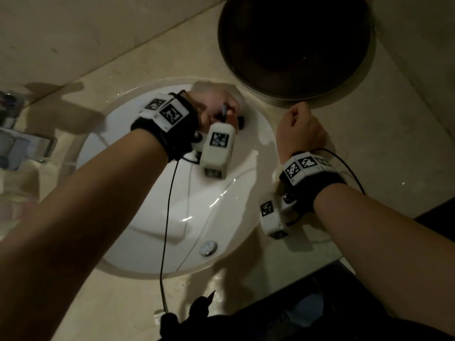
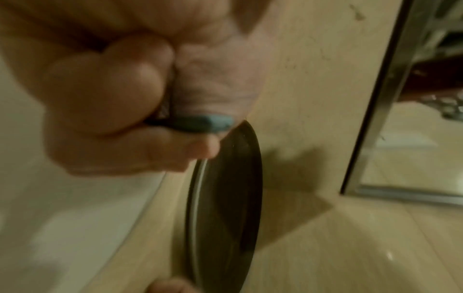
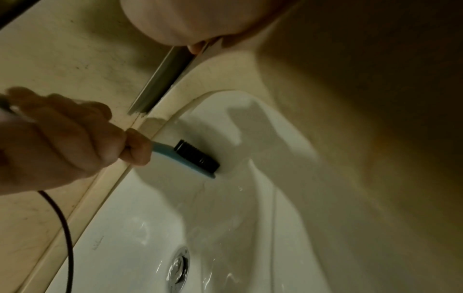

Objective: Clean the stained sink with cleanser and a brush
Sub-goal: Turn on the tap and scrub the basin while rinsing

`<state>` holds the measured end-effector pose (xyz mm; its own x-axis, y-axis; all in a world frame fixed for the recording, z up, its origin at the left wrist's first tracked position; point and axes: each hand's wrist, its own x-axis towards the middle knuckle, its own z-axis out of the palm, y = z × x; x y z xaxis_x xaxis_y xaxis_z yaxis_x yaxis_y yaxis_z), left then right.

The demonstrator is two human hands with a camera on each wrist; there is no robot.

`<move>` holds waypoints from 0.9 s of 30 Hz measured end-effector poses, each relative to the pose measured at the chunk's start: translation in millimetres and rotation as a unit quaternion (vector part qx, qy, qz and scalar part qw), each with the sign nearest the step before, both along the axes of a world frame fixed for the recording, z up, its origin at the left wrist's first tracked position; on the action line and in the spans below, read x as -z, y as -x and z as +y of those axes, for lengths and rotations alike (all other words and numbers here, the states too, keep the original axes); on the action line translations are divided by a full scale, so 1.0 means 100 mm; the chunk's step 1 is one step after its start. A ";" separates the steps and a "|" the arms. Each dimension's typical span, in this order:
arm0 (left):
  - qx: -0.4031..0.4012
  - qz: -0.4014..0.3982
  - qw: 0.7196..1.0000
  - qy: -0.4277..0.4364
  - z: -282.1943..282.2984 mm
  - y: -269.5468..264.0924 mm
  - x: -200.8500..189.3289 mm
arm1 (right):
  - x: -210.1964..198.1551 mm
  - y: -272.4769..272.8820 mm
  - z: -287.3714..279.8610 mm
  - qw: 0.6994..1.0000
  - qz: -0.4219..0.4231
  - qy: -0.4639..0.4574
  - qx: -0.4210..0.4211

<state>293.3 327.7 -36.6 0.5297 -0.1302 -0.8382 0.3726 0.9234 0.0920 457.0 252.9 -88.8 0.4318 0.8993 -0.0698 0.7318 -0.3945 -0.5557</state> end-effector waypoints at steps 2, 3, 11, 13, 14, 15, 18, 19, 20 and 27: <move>0.079 -0.006 0.997 0.008 -0.07 0.02 0.02 | -0.01 0.00 0.00 1.000 0.003 -0.003 -0.001; 0.079 0.036 0.996 -0.022 -0.10 0.02 0.00 | -0.03 0.00 -0.01 1.000 0.008 -0.001 -0.001; -0.273 0.225 0.895 -0.271 -0.04 0.20 0.06 | -0.10 -0.01 -0.02 1.000 0.007 0.026 -0.004; -0.270 0.225 0.884 -0.308 -0.02 0.36 0.09 | -0.10 0.00 -0.02 1.000 0.012 0.023 -0.003; -0.275 0.219 0.886 -0.302 -0.03 0.45 0.11 | -0.10 0.00 -0.02 1.000 0.012 0.023 -0.003; -0.278 0.215 0.886 -0.303 -0.04 0.50 0.10 | -0.10 0.00 -0.02 1.000 0.011 0.023 -0.002; -0.274 0.259 0.878 -0.295 -0.04 0.42 0.14 | -0.08 -0.01 -0.01 1.000 0.004 0.022 -0.004; -0.262 0.256 0.879 -0.304 -0.02 0.34 0.13 | -0.08 -0.01 -0.01 1.000 0.005 0.022 -0.005; -0.227 0.214 0.902 -0.300 0.02 0.27 0.09 | -0.07 -0.01 -0.01 1.000 0.008 0.023 -0.005; 0.022 0.123 0.945 -0.301 -0.40 -0.04 -0.10 | -0.08 -0.02 -0.01 1.000 0.017 0.017 -0.001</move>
<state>297.0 287.2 -26.4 0.3138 0.3924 -0.8646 0.4885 0.7141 0.5014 458.8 251.7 -81.0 0.4266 0.8970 -0.1159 0.7133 -0.4125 -0.5666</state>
